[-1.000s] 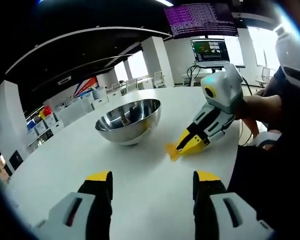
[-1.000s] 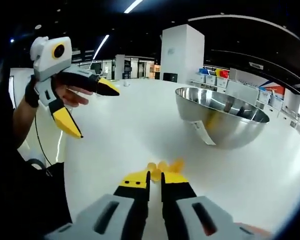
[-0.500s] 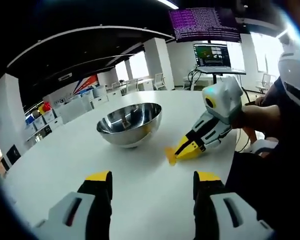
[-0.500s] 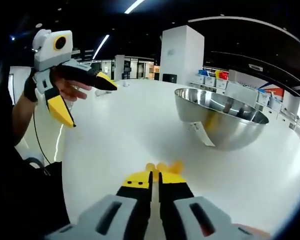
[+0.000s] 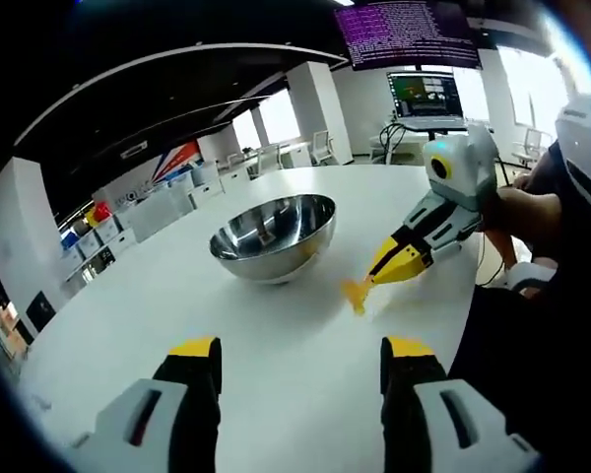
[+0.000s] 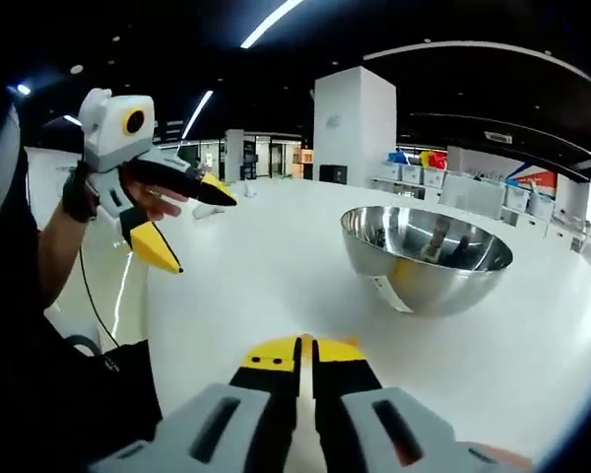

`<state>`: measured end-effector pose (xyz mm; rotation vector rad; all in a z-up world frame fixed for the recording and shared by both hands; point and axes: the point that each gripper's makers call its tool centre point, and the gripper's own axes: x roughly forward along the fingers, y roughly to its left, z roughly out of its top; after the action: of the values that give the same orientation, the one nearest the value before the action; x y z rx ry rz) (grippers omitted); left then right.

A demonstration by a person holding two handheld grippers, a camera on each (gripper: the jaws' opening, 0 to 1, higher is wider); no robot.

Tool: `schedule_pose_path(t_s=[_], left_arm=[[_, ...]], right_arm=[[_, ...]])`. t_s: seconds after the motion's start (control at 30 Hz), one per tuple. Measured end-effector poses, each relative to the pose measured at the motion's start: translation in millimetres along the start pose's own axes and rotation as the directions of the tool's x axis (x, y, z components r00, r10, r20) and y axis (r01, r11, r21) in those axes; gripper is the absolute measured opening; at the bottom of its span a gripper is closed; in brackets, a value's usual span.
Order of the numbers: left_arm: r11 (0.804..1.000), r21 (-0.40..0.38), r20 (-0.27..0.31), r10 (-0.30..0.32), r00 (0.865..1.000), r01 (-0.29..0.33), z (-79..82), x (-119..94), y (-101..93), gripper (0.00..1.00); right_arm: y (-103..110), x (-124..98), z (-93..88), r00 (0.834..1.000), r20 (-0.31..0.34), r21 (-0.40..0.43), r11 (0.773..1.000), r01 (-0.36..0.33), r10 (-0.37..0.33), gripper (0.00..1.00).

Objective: Pick up the QQ candy scattered on the table and place it into the stainless steel bowl on the table

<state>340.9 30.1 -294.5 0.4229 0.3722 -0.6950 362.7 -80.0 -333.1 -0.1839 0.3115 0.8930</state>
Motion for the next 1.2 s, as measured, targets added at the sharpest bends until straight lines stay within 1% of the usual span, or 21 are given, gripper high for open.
schedule_pose_path(t_s=[0.07,0.17,0.27,0.37,0.43,0.47,0.53,0.63,0.73,0.8,0.83,0.97,1.07,1.2], left_arm=[[1.0,0.009,0.004,0.0,1.0,0.0,0.4,1.2,-0.8,0.65],[1.0,0.019,0.011,-0.007,1.0,0.007,1.4,2.5,-2.9,0.65],[1.0,0.027,0.007,-0.007,1.0,0.007,0.5,3.0,-4.1,0.65],[1.0,0.022,0.007,-0.01,1.0,0.009,-0.7,3.5,-5.6,0.65],[1.0,0.027,0.001,-0.007,1.0,0.007,-1.8,4.3,-6.1,0.64],[0.999,0.032,-0.003,-0.006,1.0,0.006,-2.4,4.7,-6.6,0.65],[0.999,0.04,-0.005,-0.006,1.0,0.006,-2.6,5.1,-7.4,0.65],[0.999,0.037,-0.005,-0.013,1.0,0.014,-1.9,5.9,-9.2,0.65],[0.999,0.037,-0.009,-0.012,1.0,0.013,-0.5,6.6,-9.5,0.64],[0.999,0.036,-0.008,-0.011,1.0,0.012,0.7,6.2,-9.0,0.64],[0.999,0.036,-0.008,-0.012,1.0,0.012,1.1,6.1,-8.8,0.64],[0.999,0.04,-0.015,-0.007,1.0,0.007,0.3,5.9,-6.5,0.64],[0.999,0.039,-0.015,-0.004,1.0,0.004,0.2,5.1,-4.7,0.64],[0.999,0.041,-0.014,0.003,1.0,-0.002,0.4,3.7,-2.6,0.64]], right_arm=[[-4.6,-4.3,7.6,1.0,0.02,0.0,1.0,0.013,-0.013,0.03],[-16.5,-14.0,26.4,0.997,0.064,0.0,0.999,0.037,-0.037,0.03],[-39.1,-21.8,49.9,0.991,0.106,0.01,0.997,0.076,-0.077,0.03],[-58.1,-25.3,77.5,0.983,0.157,0.008,0.995,0.099,-0.099,0.03],[-72.6,-24.2,92.4,0.978,0.174,0.012,0.993,0.118,-0.118,0.03],[-77.0,-23.5,96.6,0.976,0.177,0.01,0.992,0.124,-0.124,0.03],[-92.6,-18.8,108.0,0.972,0.188,-0.001,0.989,0.145,-0.143,0.03],[-115.7,-4.9,116.9,0.97,0.176,-0.001,0.986,0.169,-0.166,0.03],[-128.1,11.9,114.5,0.976,0.142,0.003,0.986,0.167,-0.165,0.03],[-132.7,23.9,104.7,0.983,0.085,-0.007,0.987,0.162,-0.161,0.03],[-135.0,30.2,102.8,0.983,0.08,-0.015,0.986,0.165,-0.164,0.03],[-135.5,50.3,84.3,0.989,0.012,-0.029,0.989,0.147,-0.147,0.03],[-136.1,60.2,72.4,0.989,-0.028,-0.048,0.989,0.141,-0.143,0.03],[-140.4,64.8,61.7,0.987,-0.063,-0.067,0.987,0.147,-0.151,0.03]])
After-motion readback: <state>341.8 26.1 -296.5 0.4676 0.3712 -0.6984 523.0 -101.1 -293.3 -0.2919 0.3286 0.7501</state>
